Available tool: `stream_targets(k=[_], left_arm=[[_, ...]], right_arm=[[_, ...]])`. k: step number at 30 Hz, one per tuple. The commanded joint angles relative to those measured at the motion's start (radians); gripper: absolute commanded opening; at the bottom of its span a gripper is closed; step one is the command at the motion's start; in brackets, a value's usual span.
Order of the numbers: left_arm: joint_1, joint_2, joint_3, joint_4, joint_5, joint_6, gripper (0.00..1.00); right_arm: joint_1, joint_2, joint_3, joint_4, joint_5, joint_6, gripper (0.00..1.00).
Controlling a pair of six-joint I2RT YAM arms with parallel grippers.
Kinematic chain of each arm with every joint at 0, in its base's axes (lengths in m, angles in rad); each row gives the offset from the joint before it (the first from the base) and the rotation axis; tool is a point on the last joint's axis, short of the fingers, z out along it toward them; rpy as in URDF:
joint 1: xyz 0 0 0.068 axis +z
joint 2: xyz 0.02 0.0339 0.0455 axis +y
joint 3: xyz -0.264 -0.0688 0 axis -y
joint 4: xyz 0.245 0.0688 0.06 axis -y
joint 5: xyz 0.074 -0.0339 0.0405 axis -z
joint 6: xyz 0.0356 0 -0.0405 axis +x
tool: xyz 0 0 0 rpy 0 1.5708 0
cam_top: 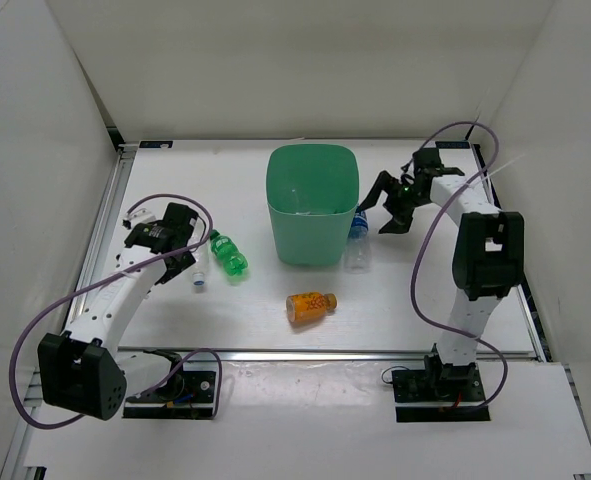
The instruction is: Put the plastic bottles in the bin
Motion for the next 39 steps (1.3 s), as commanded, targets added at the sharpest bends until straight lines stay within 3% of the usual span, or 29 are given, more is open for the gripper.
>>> stream_targets(k=[1, 11, 14, 20, 21, 26, 30, 39], left_arm=[[-0.008, -0.026, -0.005, 0.001, 0.004, -0.012, 1.0], [-0.008, 0.001, -0.005, -0.009, 0.004, -0.012, 1.0], [-0.008, 0.01, -0.014, -0.009, 0.004, -0.012, 1.0], [-0.008, 0.029, -0.014, 0.001, 0.004, -0.003, 1.0], [-0.008, 0.029, -0.024, 0.011, 0.004, -0.003, 1.0], [-0.008, 0.049, -0.024, 0.011, 0.004, -0.003, 1.0], [-0.008, 0.049, -0.024, 0.03, 0.004, 0.006, 1.0], [-0.008, 0.047, -0.033, 0.091, 0.035, 0.044, 1.0]], right_arm=[[0.024, 0.047, 0.048, -0.001, -0.021, -0.061, 1.0], [0.044, 0.14, 0.018, -0.03, -0.007, -0.123, 1.0], [0.044, 0.163, 0.009, -0.048, -0.016, -0.123, 0.95], [0.044, 0.179, 0.018, -0.071, -0.03, -0.133, 0.6], [0.044, 0.179, 0.018, -0.071, 0.002, -0.133, 0.51], [0.005, 0.119, 0.038, -0.153, 0.203, -0.067, 0.23], [-0.097, 0.012, 0.135, -0.119, 0.165, -0.012, 0.14], [-0.076, -0.137, 0.49, -0.058, -0.011, 0.107, 0.12]])
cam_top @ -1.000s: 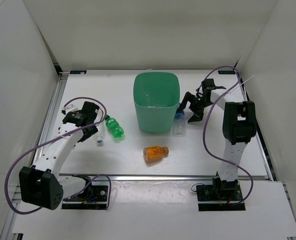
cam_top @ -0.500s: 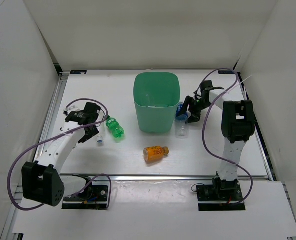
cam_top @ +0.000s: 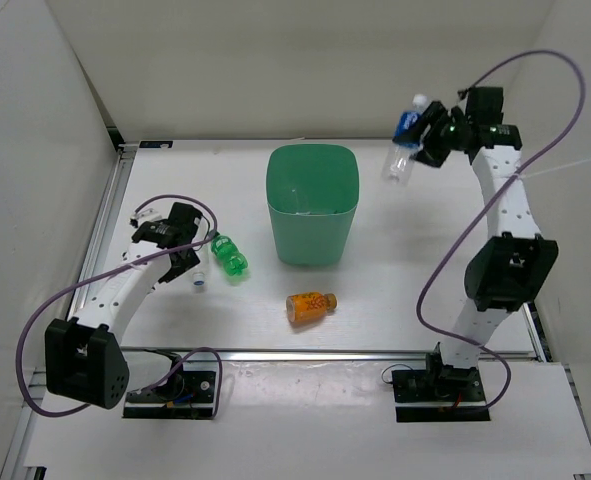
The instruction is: Put the plastic bottles in the bin
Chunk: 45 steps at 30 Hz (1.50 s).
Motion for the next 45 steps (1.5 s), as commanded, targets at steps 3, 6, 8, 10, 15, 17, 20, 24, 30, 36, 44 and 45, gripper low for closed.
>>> stream_targets(k=[3, 6, 8, 10, 15, 17, 20, 24, 30, 36, 44, 45], left_arm=[[-0.005, -0.01, -0.013, 0.048, 0.031, 0.028, 1.0], [-0.005, 0.0, -0.013, 0.057, 0.031, 0.037, 1.0], [-0.005, 0.01, -0.013, 0.057, 0.031, 0.037, 1.0], [-0.005, 0.01, -0.003, 0.057, 0.031, 0.037, 1.0], [-0.005, 0.01, 0.016, 0.048, 0.031, 0.047, 1.0], [-0.005, 0.0, 0.016, 0.048, 0.031, 0.056, 1.0], [-0.005, -0.021, -0.004, 0.038, 0.031, 0.056, 1.0], [-0.005, -0.062, -0.026, 0.026, 0.021, 0.047, 1.0], [-0.005, -0.11, -0.046, 0.026, 0.021, 0.047, 1.0], [-0.005, -0.145, -0.046, 0.026, 0.041, 0.068, 1.0], [-0.005, -0.214, -0.046, 0.035, 0.07, 0.102, 1.0], [-0.005, -0.224, -0.046, 0.035, 0.07, 0.09, 1.0]], right_arm=[[0.11, -0.078, 0.24, 0.081, -0.203, 0.069, 0.12], [0.205, -0.049, 0.346, 0.081, -0.203, 0.034, 0.13], [0.276, -0.04, 0.383, 0.081, -0.172, 0.0, 0.14], [0.319, -0.04, 0.383, 0.065, -0.14, -0.059, 0.2], [0.391, -0.04, 0.238, 0.009, -0.074, -0.116, 0.43], [0.391, -0.051, 0.228, 0.009, -0.048, -0.107, 0.63], [0.391, -0.06, 0.274, -0.009, 0.015, -0.098, 0.88], [0.368, -0.098, 0.331, -0.037, 0.046, -0.058, 1.0], [0.347, -0.283, 0.211, -0.027, 0.119, 0.023, 1.0], [0.331, -0.532, -0.264, -0.009, 0.058, 0.366, 1.0], [0.265, -0.715, -0.77, 0.022, -0.028, 0.709, 1.0], [0.276, -0.724, -0.799, 0.011, -0.037, 0.753, 1.0]])
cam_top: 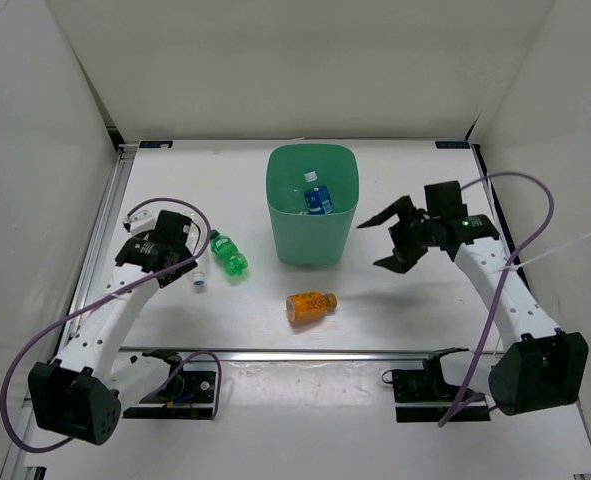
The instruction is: Put the plastic bottles in the bin
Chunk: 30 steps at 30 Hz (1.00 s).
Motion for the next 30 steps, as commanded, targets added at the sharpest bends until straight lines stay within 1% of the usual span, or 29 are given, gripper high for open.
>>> stream_targets(k=[1, 2, 4, 6, 11, 15, 16, 20, 30], left_arm=[[-0.005, -0.055, -0.001, -0.005, 0.013, 0.007, 1.0], [-0.005, -0.055, -0.001, -0.006, 0.024, 0.007, 1.0], [-0.005, -0.075, -0.001, 0.005, 0.033, 0.007, 1.0], [-0.005, -0.085, -0.011, 0.014, 0.044, 0.018, 1.0], [-0.005, -0.094, -0.03, 0.042, 0.065, 0.029, 1.0], [-0.014, -0.094, -0.031, 0.042, 0.065, 0.029, 1.0], [-0.025, -0.094, -0.031, 0.042, 0.065, 0.029, 1.0], [-0.043, -0.094, -0.031, 0.033, 0.047, 0.02, 1.0], [-0.092, -0.094, -0.031, 0.002, 0.015, -0.013, 1.0]], right_arm=[[0.0, -0.068, -0.074, 0.001, -0.07, 0.195, 1.0], [0.011, -0.068, -0.138, 0.001, -0.087, 0.224, 1.0], [0.025, -0.059, -0.207, 0.018, -0.128, 0.305, 1.0], [0.066, -0.025, -0.27, 0.064, -0.165, 0.347, 1.0], [0.158, 0.12, -0.255, 0.081, -0.184, 0.422, 1.0], [0.223, 0.235, -0.199, 0.103, -0.184, 0.468, 1.0], [0.241, 0.278, -0.183, 0.103, -0.184, 0.468, 1.0], [0.281, 0.364, -0.136, 0.103, -0.184, 0.468, 1.0], [0.333, 0.536, -0.125, 0.103, -0.207, 0.428, 1.0]])
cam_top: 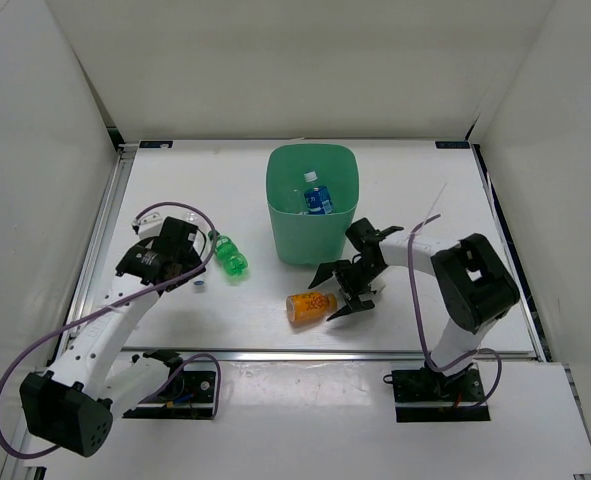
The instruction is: Put the plastic bottles in the bin
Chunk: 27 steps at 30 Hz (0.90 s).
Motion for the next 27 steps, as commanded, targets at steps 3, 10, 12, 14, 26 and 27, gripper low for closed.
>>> stream_targets(k=[3, 10, 12, 14, 26, 27], left_arm=[[-0.034, -0.011, 0.003, -0.02, -0.044, -0.033, 1.0], [-0.056, -0.002, 0.012, -0.047, -0.064, -0.055, 1.0], [-0.056, -0.002, 0.012, -0.058, -0.076, -0.067, 1.0], [-0.056, -0.002, 0.012, -0.058, -0.076, -0.078, 1.0], [-0.056, -0.002, -0.006, -0.038, -0.096, -0.087, 1.0], [-0.056, 0.008, -0.007, -0.027, -0.096, -0.087, 1.0]], right_arm=[[0.029, 0.078, 0.041, -0.001, -0.04, -0.028, 0.96], [0.011, 0.011, 0.017, -0.039, -0.023, -0.028, 0.43], [-0.029, -0.072, -0.006, -0.088, 0.003, -0.041, 0.39], [-0.057, -0.133, -0.016, -0.125, 0.037, -0.076, 0.31], [-0.25, -0.497, 0.42, -0.465, 0.235, -0.327, 0.08], [-0.262, -0.497, 0.467, -0.466, 0.244, -0.343, 0.08]])
